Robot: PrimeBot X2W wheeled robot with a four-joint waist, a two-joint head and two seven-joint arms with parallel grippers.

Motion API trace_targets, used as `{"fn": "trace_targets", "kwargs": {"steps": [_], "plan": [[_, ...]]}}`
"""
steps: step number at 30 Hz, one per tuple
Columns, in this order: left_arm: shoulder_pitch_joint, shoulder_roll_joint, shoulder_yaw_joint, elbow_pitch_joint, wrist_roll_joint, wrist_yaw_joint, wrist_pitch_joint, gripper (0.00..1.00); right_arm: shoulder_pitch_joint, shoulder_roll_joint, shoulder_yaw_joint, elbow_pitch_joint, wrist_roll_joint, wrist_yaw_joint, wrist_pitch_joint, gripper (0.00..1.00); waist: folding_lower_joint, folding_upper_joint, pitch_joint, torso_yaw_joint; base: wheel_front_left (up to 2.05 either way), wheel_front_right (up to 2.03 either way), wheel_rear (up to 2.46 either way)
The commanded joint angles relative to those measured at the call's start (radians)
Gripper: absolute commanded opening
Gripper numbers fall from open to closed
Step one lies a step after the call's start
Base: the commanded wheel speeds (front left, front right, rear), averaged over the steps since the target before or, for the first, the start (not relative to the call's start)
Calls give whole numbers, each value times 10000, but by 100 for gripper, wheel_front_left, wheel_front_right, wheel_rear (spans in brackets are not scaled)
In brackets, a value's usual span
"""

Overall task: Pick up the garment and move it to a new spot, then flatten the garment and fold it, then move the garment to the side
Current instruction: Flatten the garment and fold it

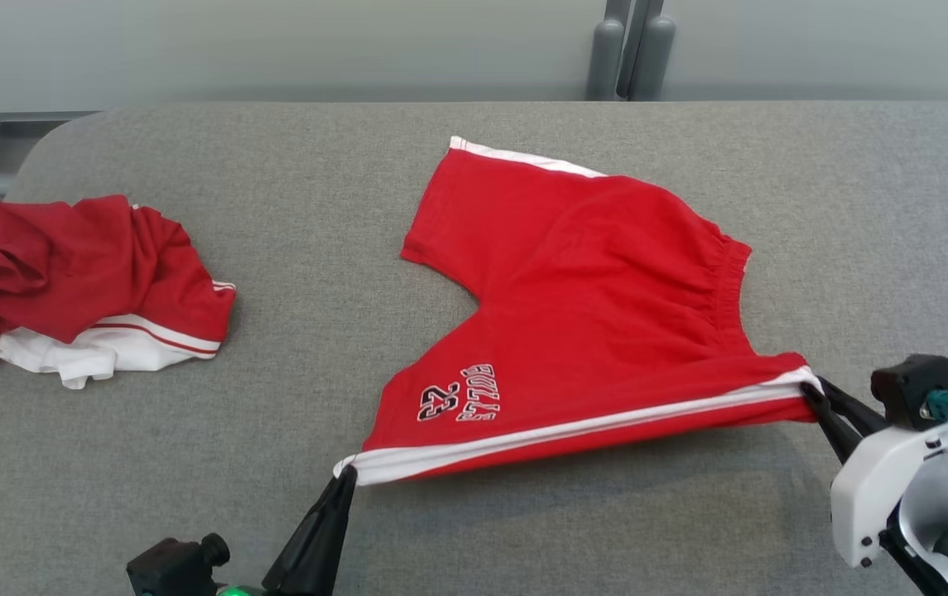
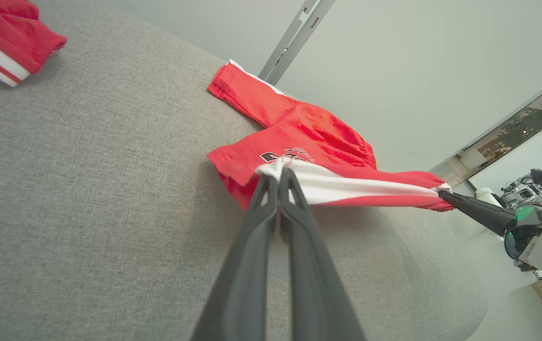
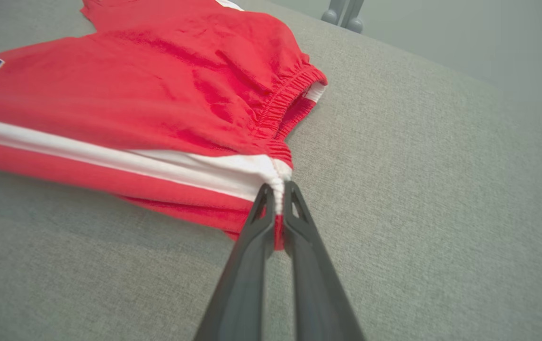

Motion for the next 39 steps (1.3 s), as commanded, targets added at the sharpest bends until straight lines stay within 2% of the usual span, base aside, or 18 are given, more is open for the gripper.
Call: {"fn": "trace_targets", "kwargs": {"steps": [1,9,12,15,29,39], "plan": [[306,187,115,-136,-76,155,-43,0,607,104,-460,-375,-15,-41,153,0,1,-1,-69,57,0,0,0],[948,454,125,-940,48,398,-61,0,1745,721,-1102,-1431,-137,-43,291,0,1,-1,126,-240,0,0,0],[578,489,247,-1149,304,465,-105,0,1694,1058,-1155,-1673,-9,-41,37,0,1,-1,229,-348,0,0,0],[-125,288,360,-1053,260,302,-110,0,1309,1428,-1209,-1664,219,-34,-174,0,1,-1,373,-496,0,0,0],[-4821,-467,293,1708,1290,-265,-150,0,-1033,1976,-742,-516,-239,-31,-597,0,1,-1,1561,-915,0,0,0],[-7659,-757,56,3825,1966,-450,-99,0,-2699,2912,-677,29,-882,-29,-325,0,1,-1,2604,-1437,0,0,0]]}}
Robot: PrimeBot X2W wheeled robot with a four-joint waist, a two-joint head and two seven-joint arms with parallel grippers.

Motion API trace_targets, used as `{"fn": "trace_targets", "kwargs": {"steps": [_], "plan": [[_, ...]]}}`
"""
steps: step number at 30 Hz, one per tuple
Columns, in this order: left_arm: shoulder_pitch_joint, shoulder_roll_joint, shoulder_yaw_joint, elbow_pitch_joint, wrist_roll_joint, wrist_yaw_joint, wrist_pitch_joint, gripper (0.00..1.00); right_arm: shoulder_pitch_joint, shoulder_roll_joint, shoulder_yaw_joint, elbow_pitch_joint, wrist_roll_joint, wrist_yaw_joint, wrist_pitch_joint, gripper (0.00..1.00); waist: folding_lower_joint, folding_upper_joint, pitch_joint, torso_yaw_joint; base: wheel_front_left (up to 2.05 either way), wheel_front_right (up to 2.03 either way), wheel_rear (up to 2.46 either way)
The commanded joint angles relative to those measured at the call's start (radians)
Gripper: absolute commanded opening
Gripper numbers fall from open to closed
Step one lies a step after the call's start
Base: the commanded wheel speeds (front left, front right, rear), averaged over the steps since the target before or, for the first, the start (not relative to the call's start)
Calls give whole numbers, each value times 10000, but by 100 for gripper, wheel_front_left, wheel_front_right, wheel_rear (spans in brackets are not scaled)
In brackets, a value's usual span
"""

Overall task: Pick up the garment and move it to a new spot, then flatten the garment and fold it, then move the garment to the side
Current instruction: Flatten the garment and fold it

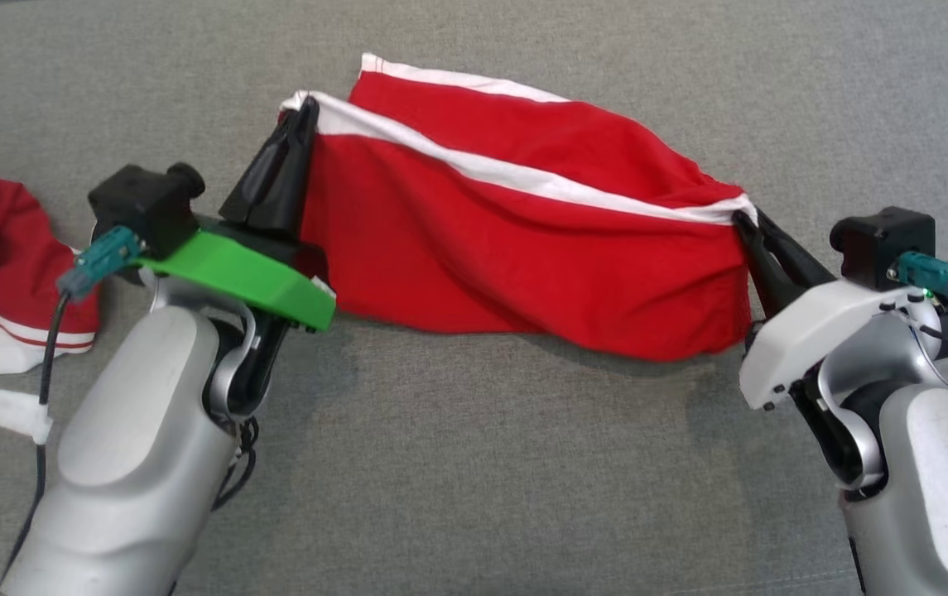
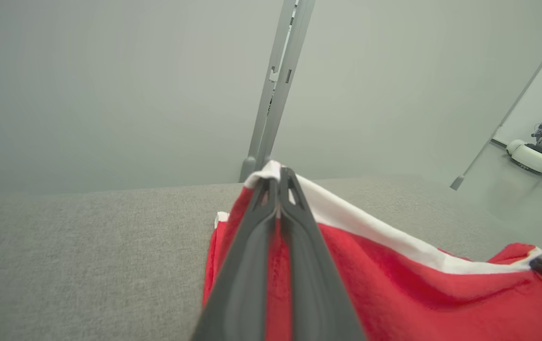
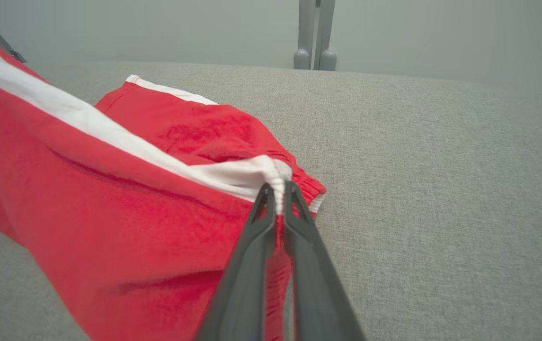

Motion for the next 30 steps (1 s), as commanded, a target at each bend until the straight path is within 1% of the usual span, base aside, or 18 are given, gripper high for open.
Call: {"fn": "trace_targets", "kwargs": {"steps": [1,5,9,12,20,27,28,29,30], "plan": [[-482,12,-80,215,186,-41,29,0,-294,103,-49,61,-177,-14,-22,0,0,0,462,-367,0,0,0],[-1436,-30,-204,922,372,-104,42,0,-805,433,-216,202,-433,-14,-69,0,0,0,787,-567,0,0,0],[-2258,-90,-264,1517,406,-171,47,0,-1125,632,-358,233,-592,-14,-157,0,0,0,1018,-732,0,0,0],[-2580,-98,-298,1795,424,-179,70,0,-1220,667,-398,229,-594,-14,-213,0,0,0,1110,-811,0,0,0],[-3694,-35,-524,3135,736,-126,328,0,-1714,706,-367,483,77,-14,-315,0,0,0,1491,-1070,0,0,0],[-4392,-216,-862,4268,1050,-99,404,0,-2355,708,-325,1170,-42,-14,-182,0,0,0,1781,-1111,0,0,0],[-4479,-223,-884,4374,1125,-61,339,45,-2396,708,-251,1269,-111,-14,-112,30,0,0,1799,-1101,0,0,0],[-4558,-225,-949,4476,1196,-46,284,100,-2466,708,-248,1336,-84,-14,-142,100,0,0,1817,-1087,0,0,0],[-4622,-231,-1003,4561,1266,-43,240,100,-2548,698,-263,1371,-41,-14,-219,100,0,0,1835,-1066,0,0,0]]}}
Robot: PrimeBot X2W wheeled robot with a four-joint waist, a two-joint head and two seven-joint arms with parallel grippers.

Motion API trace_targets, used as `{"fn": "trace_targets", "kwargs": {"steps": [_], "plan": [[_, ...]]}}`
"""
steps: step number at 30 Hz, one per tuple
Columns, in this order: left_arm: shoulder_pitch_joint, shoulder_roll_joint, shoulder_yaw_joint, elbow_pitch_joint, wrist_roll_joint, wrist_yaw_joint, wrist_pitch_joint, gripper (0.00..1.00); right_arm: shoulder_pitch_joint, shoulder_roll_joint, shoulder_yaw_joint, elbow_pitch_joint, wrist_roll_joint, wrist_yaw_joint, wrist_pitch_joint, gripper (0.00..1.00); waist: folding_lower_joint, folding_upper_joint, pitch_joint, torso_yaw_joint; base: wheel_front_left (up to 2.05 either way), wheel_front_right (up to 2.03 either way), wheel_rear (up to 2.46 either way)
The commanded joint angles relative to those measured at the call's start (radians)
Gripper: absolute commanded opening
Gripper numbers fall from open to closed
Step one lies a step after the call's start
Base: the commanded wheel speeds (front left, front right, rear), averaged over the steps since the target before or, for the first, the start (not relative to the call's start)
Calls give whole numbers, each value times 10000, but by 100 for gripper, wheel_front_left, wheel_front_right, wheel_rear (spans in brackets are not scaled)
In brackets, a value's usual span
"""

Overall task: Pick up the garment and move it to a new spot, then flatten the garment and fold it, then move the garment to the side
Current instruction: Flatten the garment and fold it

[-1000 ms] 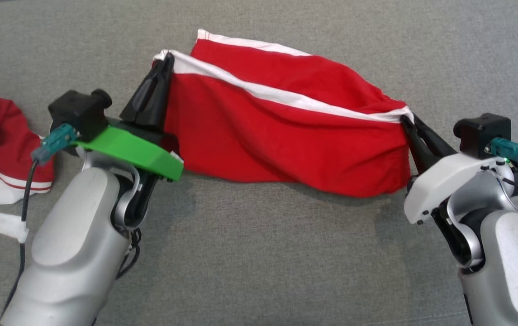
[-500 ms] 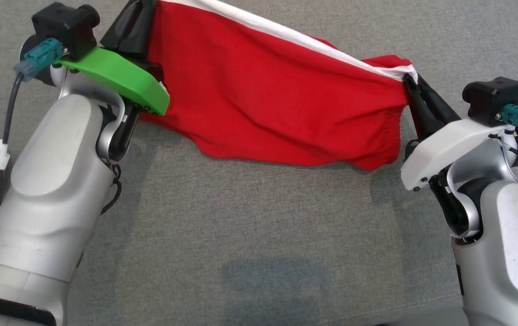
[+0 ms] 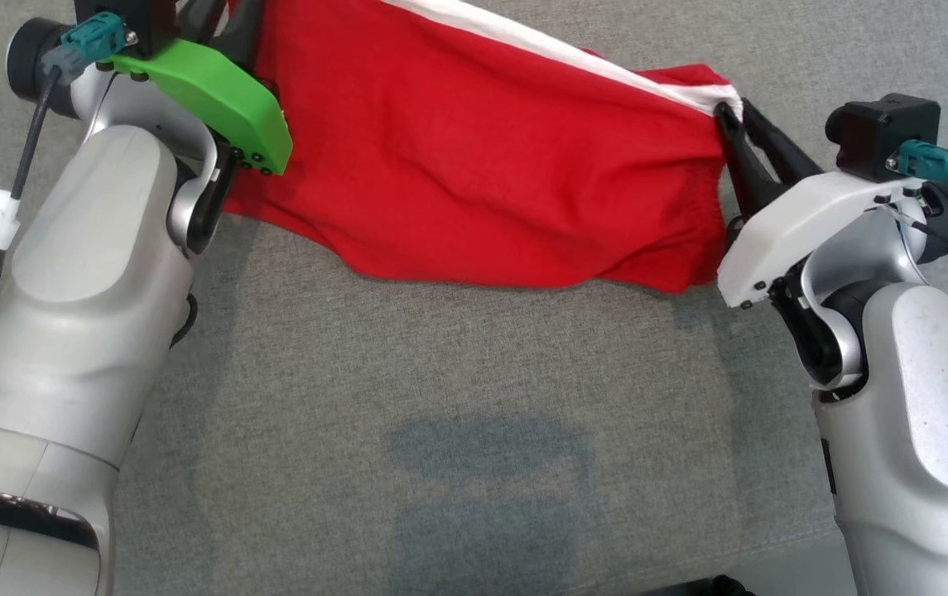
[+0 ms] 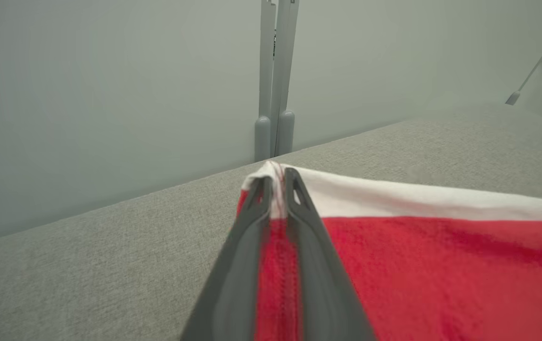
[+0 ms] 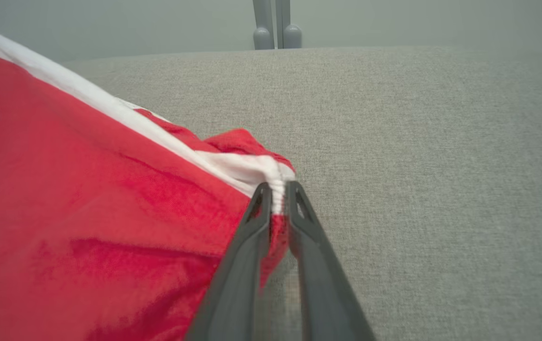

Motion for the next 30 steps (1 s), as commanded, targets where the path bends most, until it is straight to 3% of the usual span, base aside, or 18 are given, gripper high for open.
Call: {"fn": "trace_targets", "kwargs": {"steps": [1,13,20,30], "plan": [[-269,-22,-28,131,97,66,-145,100,-188,-22,-30,75,2,-14,-101,100,0,0,32,51,0,0,0],[257,-109,-228,1075,243,87,-518,100,451,-19,-590,-454,-240,-14,-562,100,0,0,-637,385,0,0,0],[1026,-114,-519,1623,-12,-28,-52,100,1802,-17,-1270,-1248,21,-14,-1030,100,0,0,-1337,459,0,0,0],[1979,-110,-733,1976,-459,-98,711,100,3571,-19,-1271,-1729,-36,-14,-1710,100,0,0,-2179,307,0,0,0]]}}
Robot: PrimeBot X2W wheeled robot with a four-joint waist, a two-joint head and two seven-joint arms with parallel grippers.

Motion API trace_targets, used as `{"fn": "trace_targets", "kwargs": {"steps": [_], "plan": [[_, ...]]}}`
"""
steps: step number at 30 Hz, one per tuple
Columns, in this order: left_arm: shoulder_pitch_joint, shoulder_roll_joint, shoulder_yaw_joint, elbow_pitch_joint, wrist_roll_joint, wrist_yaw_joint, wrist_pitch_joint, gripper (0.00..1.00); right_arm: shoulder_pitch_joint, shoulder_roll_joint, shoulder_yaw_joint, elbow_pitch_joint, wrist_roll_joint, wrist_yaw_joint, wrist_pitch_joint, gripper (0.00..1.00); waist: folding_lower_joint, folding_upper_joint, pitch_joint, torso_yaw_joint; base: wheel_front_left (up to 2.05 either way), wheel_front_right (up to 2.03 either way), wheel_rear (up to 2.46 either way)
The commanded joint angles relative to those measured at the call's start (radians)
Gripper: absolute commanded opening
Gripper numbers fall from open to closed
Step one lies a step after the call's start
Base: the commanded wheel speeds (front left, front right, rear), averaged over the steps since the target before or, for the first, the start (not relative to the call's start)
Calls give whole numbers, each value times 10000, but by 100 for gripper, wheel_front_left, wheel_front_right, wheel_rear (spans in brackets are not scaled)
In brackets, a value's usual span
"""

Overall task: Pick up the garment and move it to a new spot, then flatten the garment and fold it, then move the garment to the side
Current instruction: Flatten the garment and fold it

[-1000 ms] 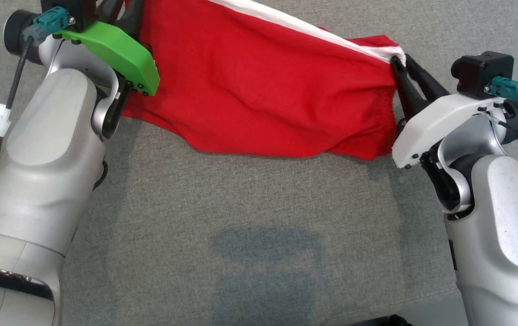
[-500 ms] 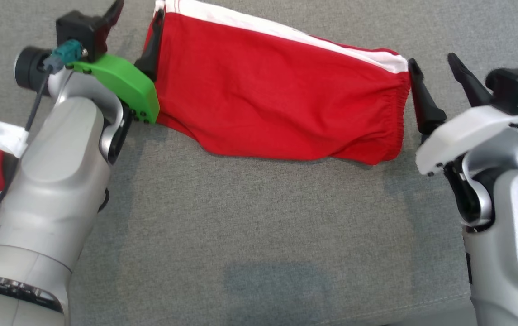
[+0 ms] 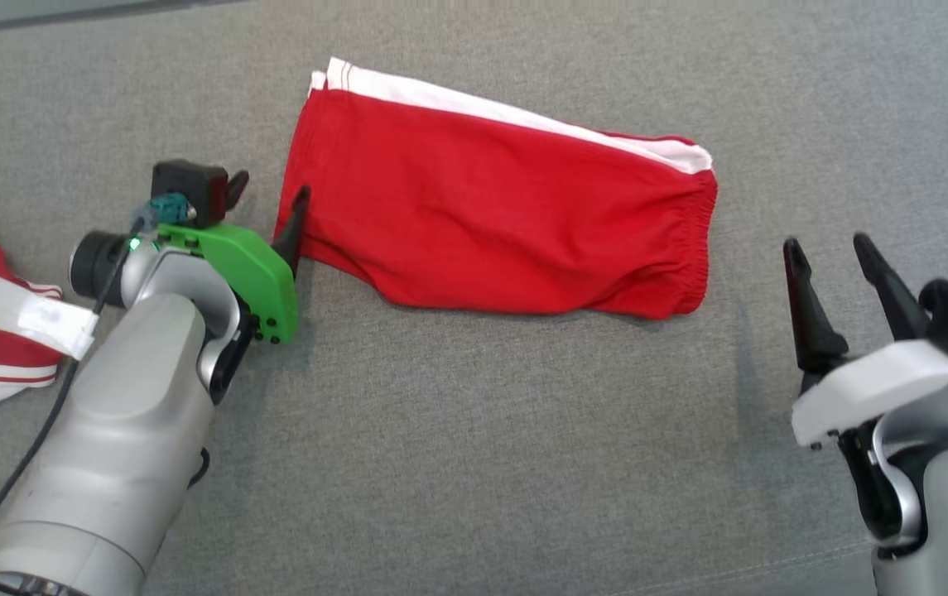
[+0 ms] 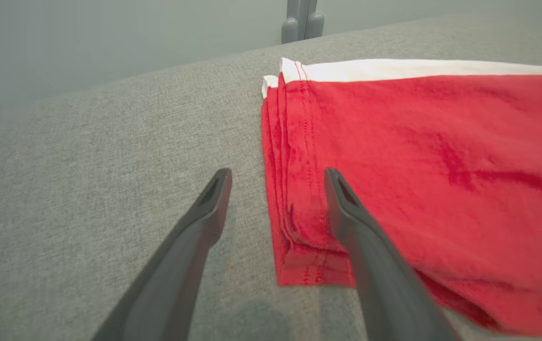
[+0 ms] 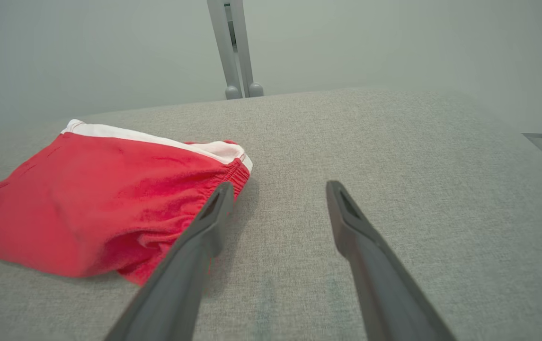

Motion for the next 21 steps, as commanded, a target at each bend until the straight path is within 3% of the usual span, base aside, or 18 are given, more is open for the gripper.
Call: {"fn": "trace_targets", "kwargs": {"steps": [1,4,17,21], "plan": [[176,20,-19,5,-32,-6,25,100,259,-11,-48,-43,-26,-14,-81,100,0,0,-306,-80,0,0,0],[459,-14,70,61,-269,-1,138,100,707,-13,-101,-88,166,-14,-210,100,0,0,-463,-149,0,0,0],[626,-31,335,475,-569,784,263,100,1408,-11,202,1,516,-14,-514,100,0,0,-342,-574,0,0,0],[714,-29,346,595,-694,747,355,100,1334,-11,206,11,517,-14,-487,100,0,0,-197,-644,0,0,0]]}}
